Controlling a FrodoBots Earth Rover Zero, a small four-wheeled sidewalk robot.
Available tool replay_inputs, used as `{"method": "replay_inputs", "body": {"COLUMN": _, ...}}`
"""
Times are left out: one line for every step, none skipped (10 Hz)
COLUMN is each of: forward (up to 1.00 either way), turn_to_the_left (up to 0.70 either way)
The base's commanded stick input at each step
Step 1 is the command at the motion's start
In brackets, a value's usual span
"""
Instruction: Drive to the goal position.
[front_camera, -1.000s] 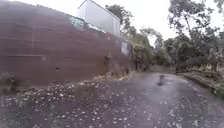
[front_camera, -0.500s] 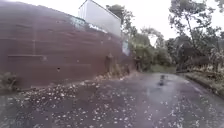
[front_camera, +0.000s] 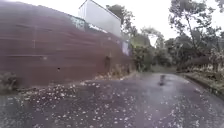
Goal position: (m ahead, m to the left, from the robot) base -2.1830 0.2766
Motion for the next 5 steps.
{"method": "replay_inputs", "body": {"forward": 0.04, "turn_to_the_left": 0.16}}
{"method": "replay_inputs", "body": {"forward": 0.04, "turn_to_the_left": 0.16}}
{"method": "replay_inputs", "body": {"forward": 0.04, "turn_to_the_left": 0.16}}
{"method": "replay_inputs", "body": {"forward": 0.04, "turn_to_the_left": 0.16}}
{"method": "replay_inputs", "body": {"forward": 0.04, "turn_to_the_left": 0.16}}
